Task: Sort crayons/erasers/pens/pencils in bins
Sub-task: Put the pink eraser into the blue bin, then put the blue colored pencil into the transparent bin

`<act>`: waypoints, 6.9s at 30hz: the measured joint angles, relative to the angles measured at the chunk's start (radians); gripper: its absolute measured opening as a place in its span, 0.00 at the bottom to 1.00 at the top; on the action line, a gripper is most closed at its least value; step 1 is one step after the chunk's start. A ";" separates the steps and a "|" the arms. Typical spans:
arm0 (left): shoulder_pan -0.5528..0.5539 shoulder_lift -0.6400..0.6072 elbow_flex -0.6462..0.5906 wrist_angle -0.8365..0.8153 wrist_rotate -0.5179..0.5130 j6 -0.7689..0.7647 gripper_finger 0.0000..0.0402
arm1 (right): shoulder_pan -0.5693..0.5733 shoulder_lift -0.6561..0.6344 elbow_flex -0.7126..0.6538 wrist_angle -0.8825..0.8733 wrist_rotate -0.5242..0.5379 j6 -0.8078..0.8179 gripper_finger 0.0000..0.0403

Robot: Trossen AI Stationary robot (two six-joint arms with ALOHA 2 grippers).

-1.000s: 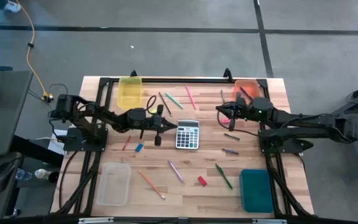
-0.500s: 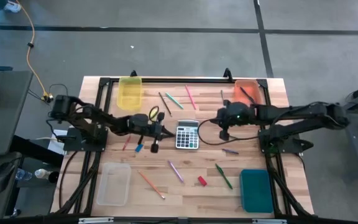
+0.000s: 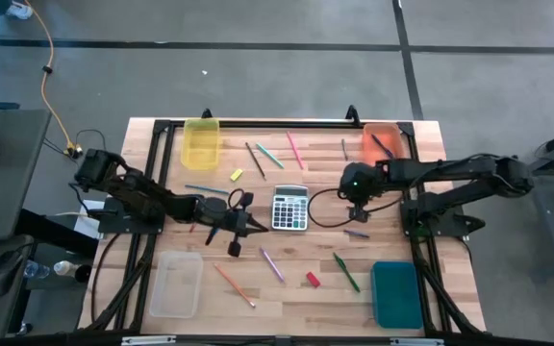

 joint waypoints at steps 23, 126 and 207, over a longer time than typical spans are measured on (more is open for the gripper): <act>-0.014 0.001 0.000 0.000 -0.017 -0.053 0.00 | -0.279 0.326 -0.001 0.090 0.020 -0.281 0.44; -0.085 0.001 0.000 0.009 -0.104 -0.201 0.00 | 1.162 0.187 -0.050 0.045 -0.016 1.387 0.18; -0.021 0.001 0.000 0.009 -0.080 -0.258 0.00 | 0.795 0.037 0.116 0.425 0.220 0.122 0.00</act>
